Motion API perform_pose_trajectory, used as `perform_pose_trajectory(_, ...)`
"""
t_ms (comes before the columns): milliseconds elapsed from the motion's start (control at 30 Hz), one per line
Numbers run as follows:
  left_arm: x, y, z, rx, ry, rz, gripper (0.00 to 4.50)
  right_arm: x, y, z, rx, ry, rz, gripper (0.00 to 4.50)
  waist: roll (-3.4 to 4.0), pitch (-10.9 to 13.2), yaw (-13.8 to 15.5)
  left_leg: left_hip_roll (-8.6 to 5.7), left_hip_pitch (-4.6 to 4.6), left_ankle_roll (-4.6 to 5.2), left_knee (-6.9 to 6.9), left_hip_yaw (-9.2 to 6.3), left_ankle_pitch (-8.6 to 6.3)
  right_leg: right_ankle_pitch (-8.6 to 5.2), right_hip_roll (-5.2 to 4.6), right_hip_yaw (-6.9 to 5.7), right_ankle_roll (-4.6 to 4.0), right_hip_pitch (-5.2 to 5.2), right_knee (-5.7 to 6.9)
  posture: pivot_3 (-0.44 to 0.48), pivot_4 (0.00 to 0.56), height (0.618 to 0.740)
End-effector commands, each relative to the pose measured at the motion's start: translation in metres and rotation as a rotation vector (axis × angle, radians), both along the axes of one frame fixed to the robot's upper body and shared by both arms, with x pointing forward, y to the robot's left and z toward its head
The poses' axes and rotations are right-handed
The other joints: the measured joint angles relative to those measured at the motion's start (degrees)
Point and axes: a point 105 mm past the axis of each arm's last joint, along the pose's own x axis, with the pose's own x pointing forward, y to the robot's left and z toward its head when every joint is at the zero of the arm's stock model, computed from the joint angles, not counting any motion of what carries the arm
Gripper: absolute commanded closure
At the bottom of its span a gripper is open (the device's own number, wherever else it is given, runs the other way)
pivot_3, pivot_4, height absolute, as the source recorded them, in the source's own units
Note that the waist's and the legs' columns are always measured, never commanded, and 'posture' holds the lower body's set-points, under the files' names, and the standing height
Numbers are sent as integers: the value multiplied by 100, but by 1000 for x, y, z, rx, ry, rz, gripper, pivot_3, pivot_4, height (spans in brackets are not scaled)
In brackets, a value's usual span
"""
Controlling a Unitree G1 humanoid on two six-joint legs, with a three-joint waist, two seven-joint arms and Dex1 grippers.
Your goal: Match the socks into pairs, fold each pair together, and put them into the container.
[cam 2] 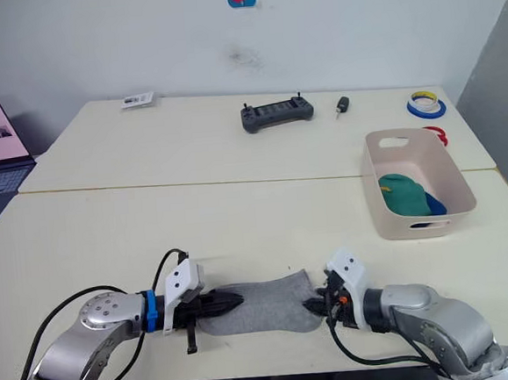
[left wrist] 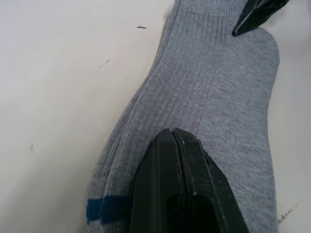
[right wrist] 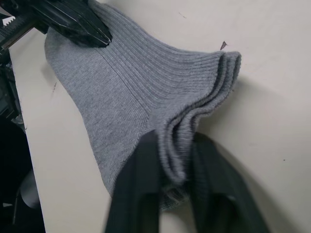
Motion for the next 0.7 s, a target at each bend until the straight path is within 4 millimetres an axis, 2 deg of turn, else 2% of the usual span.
perform_pose_trajectory(33, 5, -10, 21, -37, -68, -13, 4500, 11, -15, 15, 17, -36, -25, 4462, 1, 1, 3, 0, 0, 0, 0, 1, 0, 0, 0, 1, 0, 0, 0, 0, 150, 740)
perform_pose_trajectory(200, 6, -34, 34, -85, -83, -68, 4500, 20, -43, 26, -11, -34, -41, 4462, -2, 2, 13, -7, -5, 0, 4, 2, 0, 0, 0, -2, 0, 1, -1, 0, 150, 740)
perform_pose_trajectory(300, 8, -45, 29, -86, -67, -92, 4500, 19, -49, 29, -27, -28, -24, 4462, -2, 2, 7, -3, -4, 0, 3, 1, 0, 0, 4, 0, 0, 0, -1, 0, 150, 740)
perform_pose_trajectory(500, 20, -57, 3, -49, -32, -79, 4500, 15, -44, 31, -30, -35, 17, 4462, -2, 2, -3, -2, -5, 1, 3, 2, 0, 0, 19, 2, 0, -2, 0, 0, 150, 740)
perform_pose_trajectory(700, 18, -52, -14, -16, -5, -72, 4500, 9, -31, 47, -35, -73, 100, 4462, -1, 2, 1, -3, -3, 0, 4, 2, 0, 0, 18, 3, 0, 1, 1, 0, 150, 740)
